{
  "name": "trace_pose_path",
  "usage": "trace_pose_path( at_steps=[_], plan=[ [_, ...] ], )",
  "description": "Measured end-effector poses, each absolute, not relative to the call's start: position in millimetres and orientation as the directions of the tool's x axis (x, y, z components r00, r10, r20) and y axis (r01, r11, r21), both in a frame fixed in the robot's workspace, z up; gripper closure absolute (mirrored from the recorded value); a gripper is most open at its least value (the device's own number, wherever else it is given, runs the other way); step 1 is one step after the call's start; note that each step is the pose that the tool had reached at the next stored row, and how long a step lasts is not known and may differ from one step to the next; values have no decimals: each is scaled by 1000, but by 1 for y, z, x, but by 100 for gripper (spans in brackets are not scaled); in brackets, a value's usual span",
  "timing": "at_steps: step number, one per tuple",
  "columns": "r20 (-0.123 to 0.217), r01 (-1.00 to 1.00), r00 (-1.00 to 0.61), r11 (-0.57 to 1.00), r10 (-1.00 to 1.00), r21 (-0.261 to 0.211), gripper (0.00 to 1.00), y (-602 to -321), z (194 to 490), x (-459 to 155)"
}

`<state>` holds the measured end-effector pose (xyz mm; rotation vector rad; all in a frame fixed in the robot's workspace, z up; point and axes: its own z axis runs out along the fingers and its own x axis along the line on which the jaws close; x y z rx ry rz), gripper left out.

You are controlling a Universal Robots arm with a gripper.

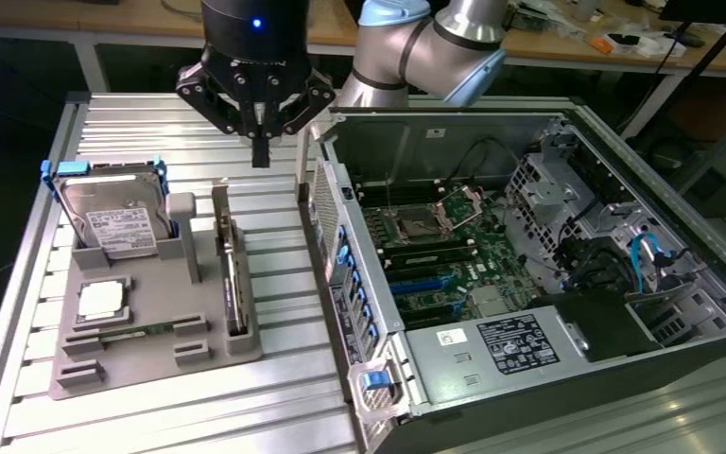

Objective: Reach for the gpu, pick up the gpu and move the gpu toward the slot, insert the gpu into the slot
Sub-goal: 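Reach for the gpu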

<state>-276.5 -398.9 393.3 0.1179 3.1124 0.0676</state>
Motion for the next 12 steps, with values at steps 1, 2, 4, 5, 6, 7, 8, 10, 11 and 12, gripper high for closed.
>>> trace_pose_path(
  at_steps=[1, 2, 4, 5, 6, 7, 8, 10, 11, 12],
  plan=[
    [-24, 75, -997, 996, 76, 44, 89, -399, 393, -279],
    [-24, 75, -997, 996, 76, 44, 89, -399, 393, -282],
    [-24, 75, -997, 996, 76, 44, 89, -399, 393, -287],
    [-25, 75, -997, 996, 76, 44, 89, -399, 393, -290],
    [-24, 75, -997, 996, 76, 44, 89, -399, 393, -292],
    [-25, 75, -997, 996, 76, 44, 89, -399, 393, -294],
    [-25, 75, -997, 996, 76, 44, 89, -399, 393, -296],
    [-24, 75, -997, 996, 76, 44, 89, -399, 393, -301],
    [-24, 75, -997, 996, 76, 44, 89, -399, 393, -303],
    [-24, 75, -997, 996, 76, 44, 89, -399, 393, -305]
  ],
)
